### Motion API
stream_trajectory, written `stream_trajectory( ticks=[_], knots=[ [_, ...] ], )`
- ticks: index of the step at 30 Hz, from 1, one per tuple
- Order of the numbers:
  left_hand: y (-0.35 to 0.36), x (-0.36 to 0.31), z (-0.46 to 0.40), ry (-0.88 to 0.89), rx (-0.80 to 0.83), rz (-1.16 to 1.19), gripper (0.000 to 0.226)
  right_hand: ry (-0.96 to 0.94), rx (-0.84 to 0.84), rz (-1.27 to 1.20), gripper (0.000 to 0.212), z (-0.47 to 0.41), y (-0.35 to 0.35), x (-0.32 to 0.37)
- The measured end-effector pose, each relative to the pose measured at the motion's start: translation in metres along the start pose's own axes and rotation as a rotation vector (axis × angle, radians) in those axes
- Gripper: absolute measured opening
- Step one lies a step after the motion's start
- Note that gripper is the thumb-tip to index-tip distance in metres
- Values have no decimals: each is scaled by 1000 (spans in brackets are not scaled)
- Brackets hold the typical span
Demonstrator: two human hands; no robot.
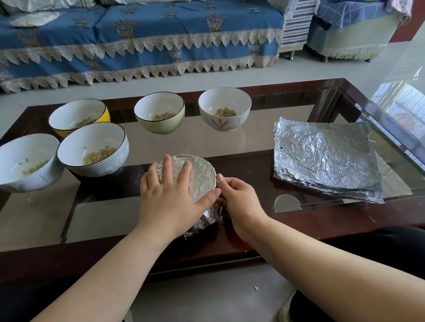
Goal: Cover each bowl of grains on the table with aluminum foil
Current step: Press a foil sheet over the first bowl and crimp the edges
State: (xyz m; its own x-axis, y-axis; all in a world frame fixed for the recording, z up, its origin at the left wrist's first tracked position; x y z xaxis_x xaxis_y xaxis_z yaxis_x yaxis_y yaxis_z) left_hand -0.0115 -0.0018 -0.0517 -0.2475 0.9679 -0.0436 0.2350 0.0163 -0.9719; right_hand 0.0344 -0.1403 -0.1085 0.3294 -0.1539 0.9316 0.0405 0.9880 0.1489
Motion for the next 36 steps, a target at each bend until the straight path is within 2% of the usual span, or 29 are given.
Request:
stream_trajectory(
  ticks=[5,12,15,17,18,19,22,26,29,36],
  knots=[
    [-1,-2,-1,-18,0,14,114,41,-78,-21,25,0,0,-5],
    [-2,-3,-1,-31,-4,-2,113,3,-203,133,33,-3,0,-3],
    [-2,-4,0,-40,-1,-5,113,7,-221,173,30,-6,0,1],
    [-2,-4,0,-42,2,0,113,-20,-230,196,18,-7,-1,4],
    [-2,-4,0,-42,3,4,113,-49,-239,215,17,-7,-3,7],
    [-2,-4,-1,-40,3,7,113,-77,-243,233,25,-5,-5,12],
    [-2,-4,0,-27,15,3,114,-205,-164,311,43,3,-5,30],
    [-1,-4,-1,-23,33,4,111,-363,-20,573,44,10,6,45],
    [0,-3,-1,-11,43,0,105,-372,49,652,50,11,10,47],
    [-3,1,0,-9,50,-2,116,-366,129,733,47,6,16,39]
  ],
)
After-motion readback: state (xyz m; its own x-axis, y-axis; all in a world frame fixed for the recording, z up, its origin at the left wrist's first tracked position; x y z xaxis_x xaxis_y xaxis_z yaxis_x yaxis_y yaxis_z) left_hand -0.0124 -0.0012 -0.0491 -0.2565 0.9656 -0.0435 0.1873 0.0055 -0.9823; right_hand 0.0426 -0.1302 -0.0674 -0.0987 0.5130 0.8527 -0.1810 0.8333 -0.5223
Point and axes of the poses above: each hand's wrist, its own z-axis away from the middle knuckle, its own y-axis out of the palm, x = y × z, the point moved 8 cm from there along -z, towards the middle knuckle, and after that the axes turned 12 degrees about -x, right-handed, at the moved point
